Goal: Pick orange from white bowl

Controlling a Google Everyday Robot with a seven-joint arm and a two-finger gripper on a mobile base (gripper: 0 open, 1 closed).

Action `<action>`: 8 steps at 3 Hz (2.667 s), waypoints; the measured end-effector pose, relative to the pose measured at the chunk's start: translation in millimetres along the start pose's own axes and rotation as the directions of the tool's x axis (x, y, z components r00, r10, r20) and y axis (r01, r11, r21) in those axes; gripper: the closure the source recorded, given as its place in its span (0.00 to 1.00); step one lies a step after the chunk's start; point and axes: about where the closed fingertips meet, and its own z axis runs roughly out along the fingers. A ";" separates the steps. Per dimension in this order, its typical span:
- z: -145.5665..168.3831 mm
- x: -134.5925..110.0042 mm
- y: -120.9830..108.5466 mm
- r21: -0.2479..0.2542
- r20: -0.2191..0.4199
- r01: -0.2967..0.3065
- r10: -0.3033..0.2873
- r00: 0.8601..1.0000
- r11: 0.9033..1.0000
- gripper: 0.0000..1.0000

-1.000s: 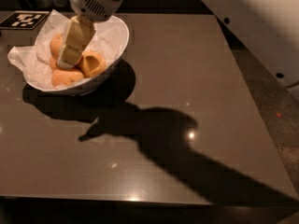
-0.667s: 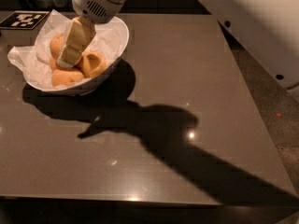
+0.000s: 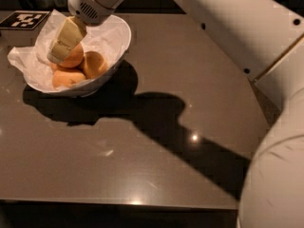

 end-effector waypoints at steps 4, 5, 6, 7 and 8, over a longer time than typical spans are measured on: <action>44.4 20.4 -14.7 -0.038 -0.026 -0.113 0.112 0.993 0.993 0.00; 53.2 21.4 -14.7 -0.057 -0.033 -0.117 0.116 0.993 0.991 0.00; 63.0 23.7 -13.8 -0.080 -0.039 -0.122 0.119 0.992 0.989 0.00; 72.0 25.6 -12.2 -0.107 -0.039 -0.124 0.120 0.992 0.987 0.00; 72.2 25.7 -12.1 -0.108 -0.039 -0.124 0.120 0.992 0.986 0.18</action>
Offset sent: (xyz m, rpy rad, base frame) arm 0.0259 0.0075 -0.0368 -0.0017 0.1018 -0.0801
